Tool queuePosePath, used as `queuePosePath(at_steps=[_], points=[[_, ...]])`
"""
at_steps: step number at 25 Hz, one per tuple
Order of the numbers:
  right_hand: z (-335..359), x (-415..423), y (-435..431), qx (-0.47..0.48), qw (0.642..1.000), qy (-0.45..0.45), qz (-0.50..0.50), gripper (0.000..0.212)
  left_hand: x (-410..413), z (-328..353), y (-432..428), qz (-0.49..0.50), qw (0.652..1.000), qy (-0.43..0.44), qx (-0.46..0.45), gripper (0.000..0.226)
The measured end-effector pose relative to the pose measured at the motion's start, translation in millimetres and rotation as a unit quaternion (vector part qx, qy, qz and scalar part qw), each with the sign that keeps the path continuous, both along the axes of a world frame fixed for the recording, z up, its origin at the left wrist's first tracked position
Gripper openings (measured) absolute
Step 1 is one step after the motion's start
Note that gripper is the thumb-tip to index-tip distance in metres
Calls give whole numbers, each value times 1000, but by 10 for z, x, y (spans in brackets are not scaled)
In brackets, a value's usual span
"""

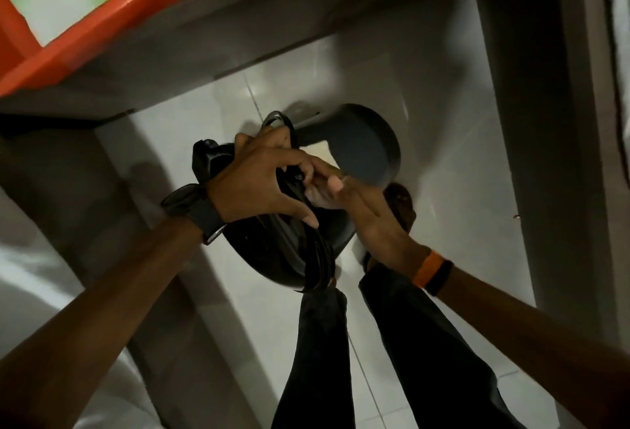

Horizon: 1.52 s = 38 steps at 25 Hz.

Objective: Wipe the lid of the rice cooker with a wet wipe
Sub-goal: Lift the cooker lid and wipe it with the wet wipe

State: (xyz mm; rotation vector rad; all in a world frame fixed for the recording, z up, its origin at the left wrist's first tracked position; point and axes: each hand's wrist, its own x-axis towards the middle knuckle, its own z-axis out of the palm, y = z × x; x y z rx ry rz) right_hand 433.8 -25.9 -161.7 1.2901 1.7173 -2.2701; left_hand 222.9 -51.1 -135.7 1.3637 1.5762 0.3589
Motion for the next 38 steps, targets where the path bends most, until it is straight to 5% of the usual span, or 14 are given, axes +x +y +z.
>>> queuePosePath(at_steps=[3,6,9,12,14,17,20,23,25,30,36,38], points=[[-295,195,265,130,987,-87,-36,39,75,-78,-19,43,999,-7,-9,57],[-593,213,785,82,965,-233,-85,50,10,-152,24,101,994,-25,-8,56],[-404,226,443,134,988,-81,6,55,-67,-160,122,135,990,-33,-3,58],[-194,290,153,217,961,93,145,52,-95,-192,170,144,989,-31,4,55],[-393,261,458,198,976,20,89,49,-86,-194,159,164,986,-8,22,57],[-675,223,1081,63,976,-204,-48,50,124,-205,165,172,962,140,156,34],[-613,179,1097,58,981,-182,-46,54,512,-253,245,107,940,160,282,30],[-230,195,528,78,996,-7,-35,46,719,-206,391,136,942,136,276,24],[-122,308,268,88,994,60,-24,42,742,-178,474,107,936,190,277,39],[-639,543,826,21,977,-147,-151,49,750,-80,414,125,954,204,183,41],[-296,645,-4,196,974,106,38,47,681,-80,436,239,958,144,62,42],[-548,752,174,181,983,33,-4,47,679,-142,445,277,951,130,49,44]])
